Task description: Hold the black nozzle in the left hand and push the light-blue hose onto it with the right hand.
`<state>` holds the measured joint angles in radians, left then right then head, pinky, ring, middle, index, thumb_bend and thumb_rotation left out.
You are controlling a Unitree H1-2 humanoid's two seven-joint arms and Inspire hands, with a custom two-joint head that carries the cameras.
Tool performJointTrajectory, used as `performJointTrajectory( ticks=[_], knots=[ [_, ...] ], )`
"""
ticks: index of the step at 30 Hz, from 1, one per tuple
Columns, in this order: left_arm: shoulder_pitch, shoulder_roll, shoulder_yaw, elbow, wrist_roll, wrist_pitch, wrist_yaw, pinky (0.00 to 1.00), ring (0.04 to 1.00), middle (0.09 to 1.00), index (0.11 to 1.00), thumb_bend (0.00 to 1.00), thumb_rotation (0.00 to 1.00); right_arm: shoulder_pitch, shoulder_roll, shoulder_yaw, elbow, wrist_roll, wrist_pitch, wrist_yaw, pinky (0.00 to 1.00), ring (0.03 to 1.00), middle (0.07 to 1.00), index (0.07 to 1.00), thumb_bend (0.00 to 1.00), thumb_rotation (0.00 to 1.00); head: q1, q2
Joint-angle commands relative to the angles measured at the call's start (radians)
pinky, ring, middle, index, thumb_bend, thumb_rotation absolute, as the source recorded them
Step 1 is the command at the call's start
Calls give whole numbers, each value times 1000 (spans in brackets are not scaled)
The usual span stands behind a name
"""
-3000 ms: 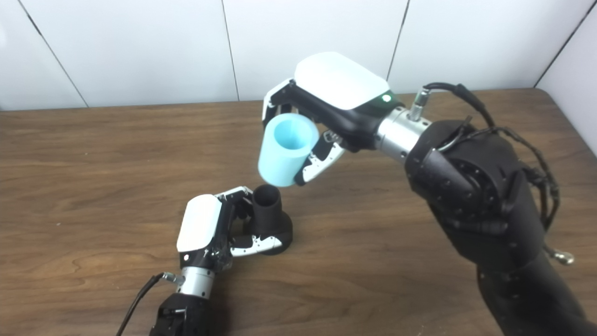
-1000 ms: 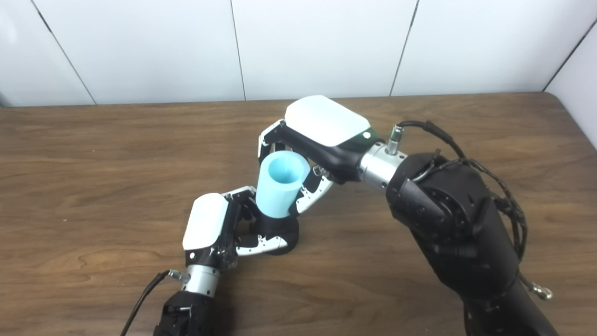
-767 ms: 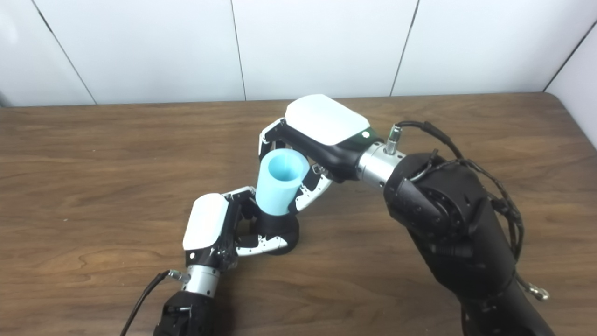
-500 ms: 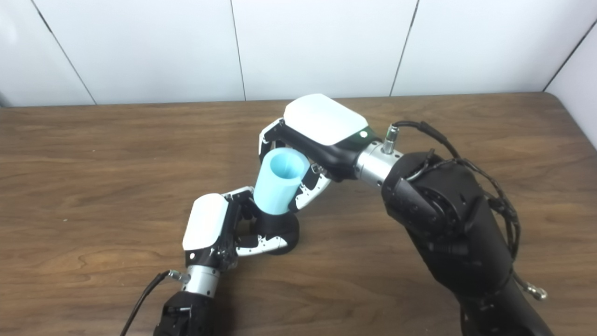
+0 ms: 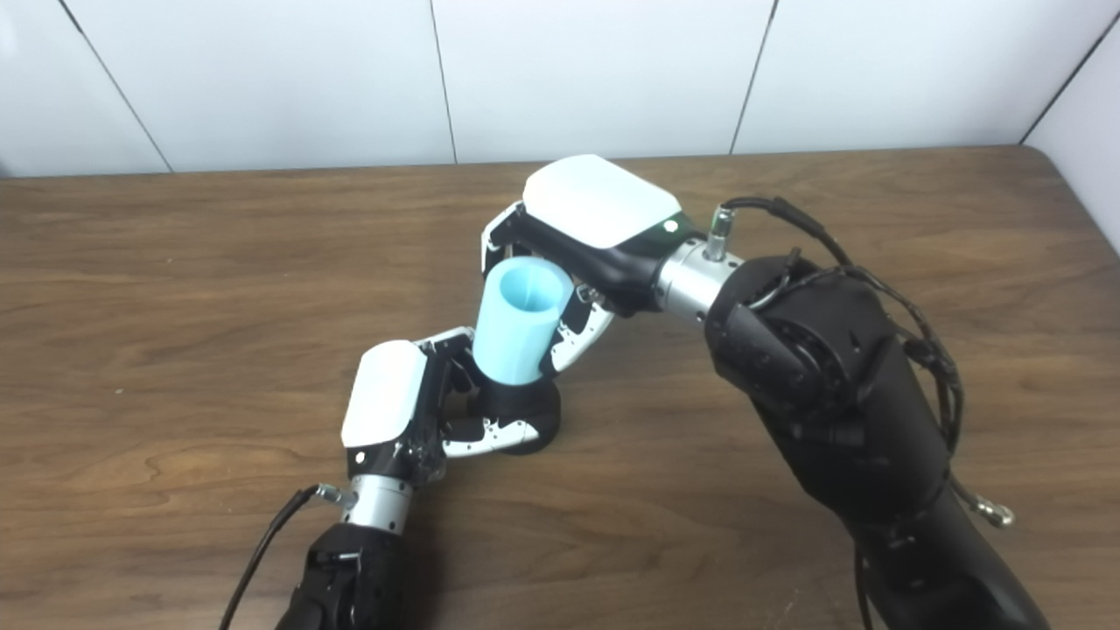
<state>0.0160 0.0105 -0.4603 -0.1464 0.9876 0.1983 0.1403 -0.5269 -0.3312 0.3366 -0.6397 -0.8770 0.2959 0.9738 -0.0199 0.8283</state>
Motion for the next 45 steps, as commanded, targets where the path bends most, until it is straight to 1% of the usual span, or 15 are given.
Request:
performJointTrajectory(
  ticks=[1,5,11,14,22,23,24,25,27,29,32,35,40,43,45],
  knots=[
    [71,5,-28,51,-11,49,-92,329,404,406,486,523,0,-43,-2,7,-17,-1,12,40,341,377,502,506,516,0,-1,2],
    [70,4,-29,59,-15,48,-88,338,407,408,486,524,0,-85,4,22,-25,-5,31,97,309,371,498,522,514,0,-2,1],
    [68,-1,-28,76,-21,43,-74,329,396,409,485,524,0,-131,2,32,-19,-25,36,164,357,386,510,513,515,0,1,-1],
    [69,-3,-27,79,-22,45,-72,320,391,471,485,526,0,-136,-2,32,-16,-30,41,182,360,386,508,518,515,0,3,-1],
    [70,-5,-27,86,-24,45,-65,338,408,414,485,525,0,-115,-21,24,-4,-20,23,170,393,394,497,545,514,0,3,-1],
    [69,-6,-27,86,-24,46,-65,335,404,413,485,524,0,-112,-24,20,-4,-16,25,169,410,452,479,534,521,0,2,-2],
    [69,-5,-27,87,-23,47,-66,332,401,413,485,525,0,-112,-28,18,-5,-12,27,172,495,559,602,627,751,39,2,-2],
    [69,-6,-27,87,-23,48,-66,332,402,413,485,525,0,-113,-31,16,-5,-8,29,176,546,619,659,668,831,71,2,-2],
    [69,-6,-26,85,-23,47,-65,346,415,414,485,525,0,-117,-36,16,-5,-4,32,182,630,721,746,714,923,131,2,-2],
    [69,-6,-26,84,-25,48,-68,351,419,412,485,524,0,-122,-42,18,-3,4,26,175,662,765,786,734,975,165,1,-3],
    [67,-4,-27,81,-22,51,-75,338,405,407,486,524,0,-123,-46,16,3,26,7,150,692,804,810,756,999,193,2,-4],
    [64,-1,-27,79,-20,54,-84,324,392,473,485,526,0,-121,-44,6,6,41,-8,123,708,820,822,770,1000,205,2,-4],
    [59,-2,-24,85,-23,54,-83,301,370,477,485,526,0,-123,-48,-1,9,53,-8,111,706,839,845,799,1000,214,-3,-5],
    [56,-2,-24,88,-21,58,-85,327,393,446,485,525,0,-130,-51,-5,7,49,-4,112,693,837,843,800,1000,225,-2,-5],
    [55,-2,-24,86,-22,61,-90,335,396,470,485,526,0,-137,-56,-12,1,61,-13,106,692,833,838,796,1000,225,-2,-5]
  ],
)
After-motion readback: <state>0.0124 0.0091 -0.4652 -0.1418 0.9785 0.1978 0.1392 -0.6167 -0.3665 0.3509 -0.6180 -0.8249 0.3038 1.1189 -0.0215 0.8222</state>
